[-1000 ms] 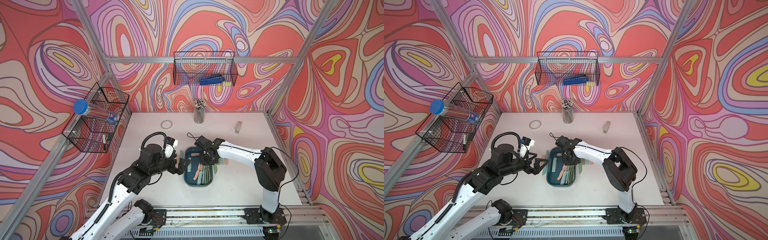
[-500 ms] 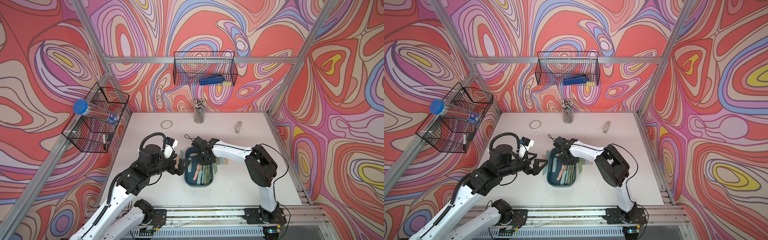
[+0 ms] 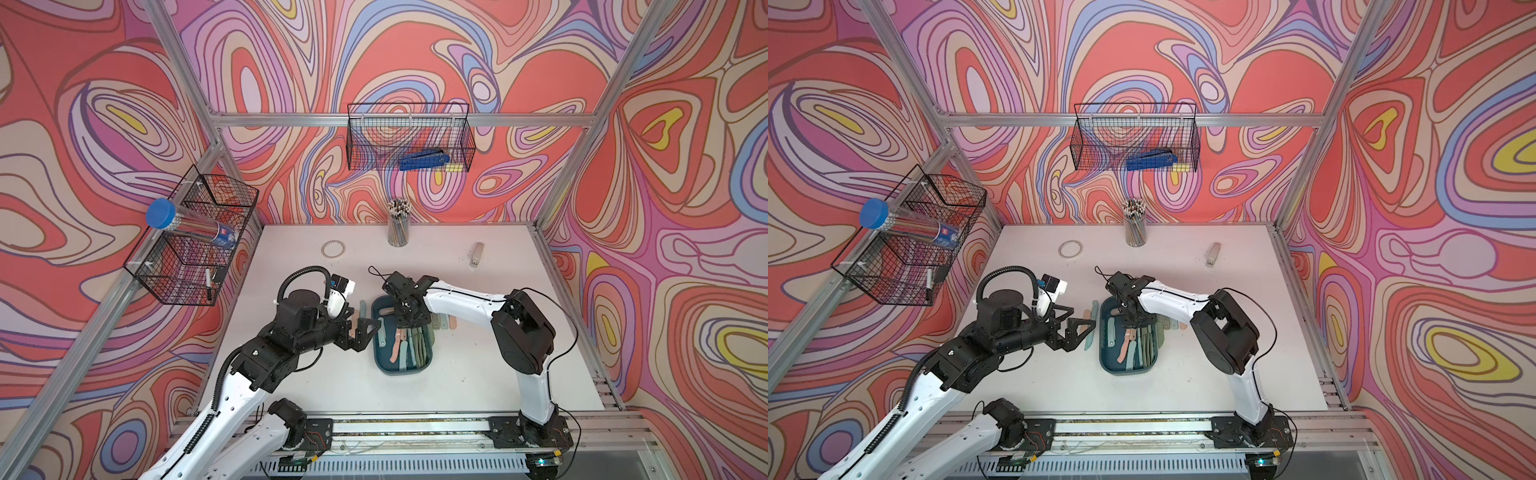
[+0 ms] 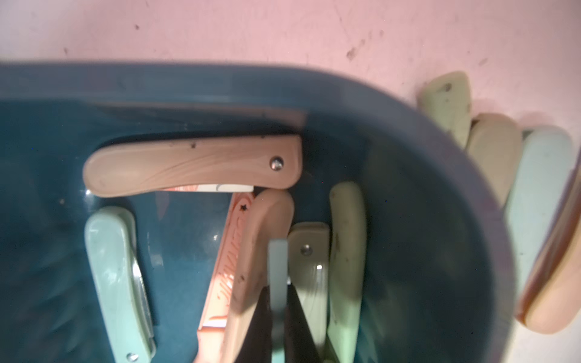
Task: Take the fruit knife out of the storage box
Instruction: Pick up the fruit knife from the storage box.
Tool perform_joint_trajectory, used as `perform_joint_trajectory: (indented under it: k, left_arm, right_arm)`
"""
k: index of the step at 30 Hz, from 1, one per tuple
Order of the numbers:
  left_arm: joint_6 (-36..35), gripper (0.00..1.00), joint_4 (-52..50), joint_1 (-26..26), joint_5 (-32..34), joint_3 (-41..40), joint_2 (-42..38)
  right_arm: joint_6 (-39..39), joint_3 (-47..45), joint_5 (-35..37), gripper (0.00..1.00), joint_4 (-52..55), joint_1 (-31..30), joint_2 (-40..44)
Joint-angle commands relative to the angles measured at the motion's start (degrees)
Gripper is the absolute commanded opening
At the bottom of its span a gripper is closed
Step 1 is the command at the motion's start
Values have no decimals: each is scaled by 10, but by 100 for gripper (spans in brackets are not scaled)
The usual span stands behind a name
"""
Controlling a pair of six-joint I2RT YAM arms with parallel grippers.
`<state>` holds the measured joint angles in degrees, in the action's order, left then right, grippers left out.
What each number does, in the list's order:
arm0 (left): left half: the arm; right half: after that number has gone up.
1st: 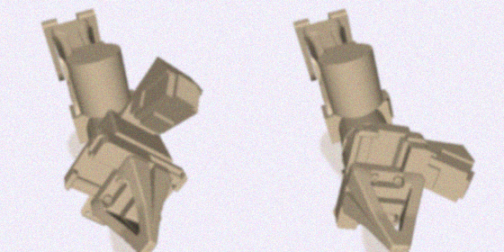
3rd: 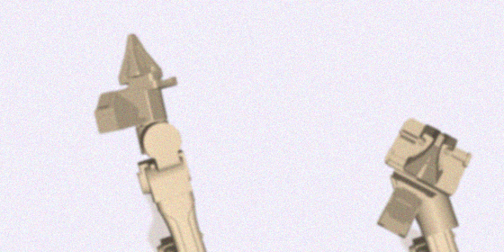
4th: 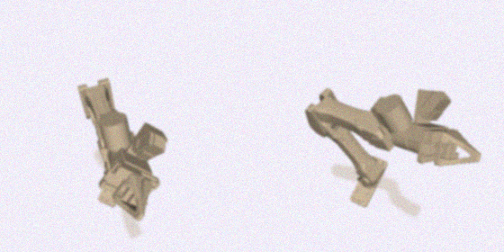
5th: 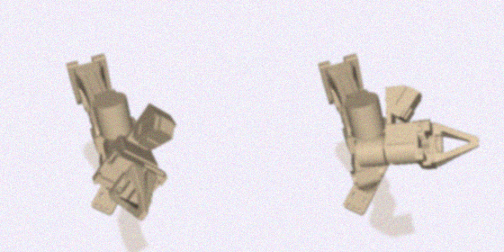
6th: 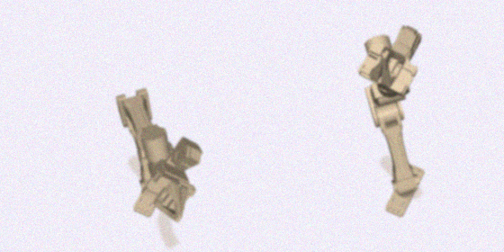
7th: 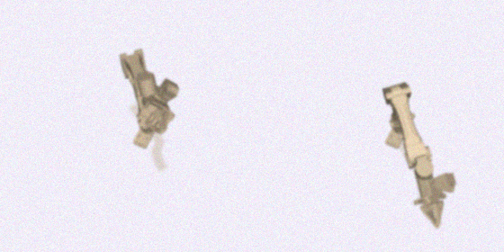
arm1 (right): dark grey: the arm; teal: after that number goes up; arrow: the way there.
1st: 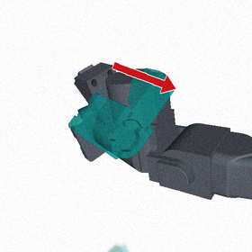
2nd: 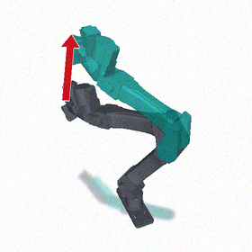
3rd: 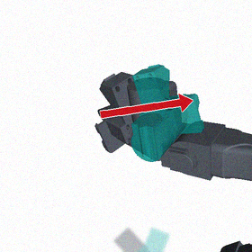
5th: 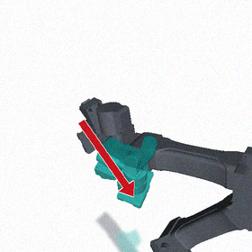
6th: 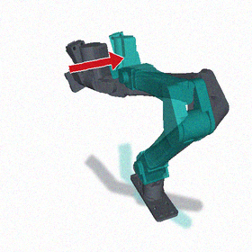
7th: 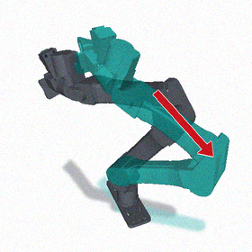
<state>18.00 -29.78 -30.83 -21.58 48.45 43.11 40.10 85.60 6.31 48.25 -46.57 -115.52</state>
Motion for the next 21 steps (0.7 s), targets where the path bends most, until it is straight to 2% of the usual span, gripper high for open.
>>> perform_joint_trajectory:
  k: [1,15,21]
  left_arm:
    - [-9,100,9,-3,-2,2,-3]
    - [-9,100,10,-3,-16,3,14]
    - [-9,100,12,-3,-26,2,20]
  right_arm:
    - [-3,6,13,7,2,0,34]
    - [-40,-10,-8,6,-42,3,108]
    - [-59,-50,-33,6,-54,53,173]
